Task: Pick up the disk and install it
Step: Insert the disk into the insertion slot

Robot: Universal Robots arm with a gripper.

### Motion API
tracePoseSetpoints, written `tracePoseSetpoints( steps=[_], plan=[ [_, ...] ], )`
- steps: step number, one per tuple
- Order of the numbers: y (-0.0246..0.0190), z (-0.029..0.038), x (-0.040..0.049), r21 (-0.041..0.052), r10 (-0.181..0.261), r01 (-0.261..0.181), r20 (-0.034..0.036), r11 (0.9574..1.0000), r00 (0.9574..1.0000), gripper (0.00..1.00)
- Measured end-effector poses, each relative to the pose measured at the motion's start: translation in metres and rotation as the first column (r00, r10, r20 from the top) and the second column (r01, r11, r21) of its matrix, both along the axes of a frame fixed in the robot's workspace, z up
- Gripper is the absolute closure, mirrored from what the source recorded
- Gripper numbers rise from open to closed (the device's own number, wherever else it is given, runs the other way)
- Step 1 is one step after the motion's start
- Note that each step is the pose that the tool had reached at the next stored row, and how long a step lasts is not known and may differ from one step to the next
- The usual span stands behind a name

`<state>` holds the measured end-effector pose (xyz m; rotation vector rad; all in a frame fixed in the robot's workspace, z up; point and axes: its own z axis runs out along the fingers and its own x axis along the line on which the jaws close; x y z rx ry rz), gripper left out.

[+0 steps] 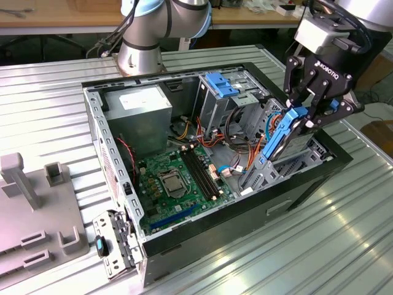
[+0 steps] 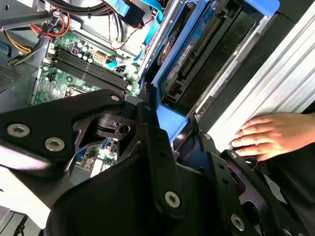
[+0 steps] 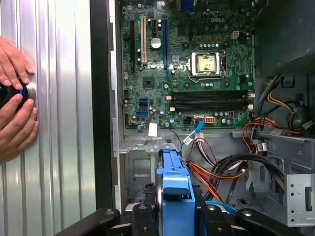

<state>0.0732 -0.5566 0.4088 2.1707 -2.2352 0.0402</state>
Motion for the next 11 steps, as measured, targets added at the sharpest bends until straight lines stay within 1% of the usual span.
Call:
tracePoseSetpoints(
  steps=[11],
  plan=[
    [-0.0002,-0.0048,0.0000,-0.0001,0.000,0.000,0.0000,1.0000,1.0000,0.63]
  ],
)
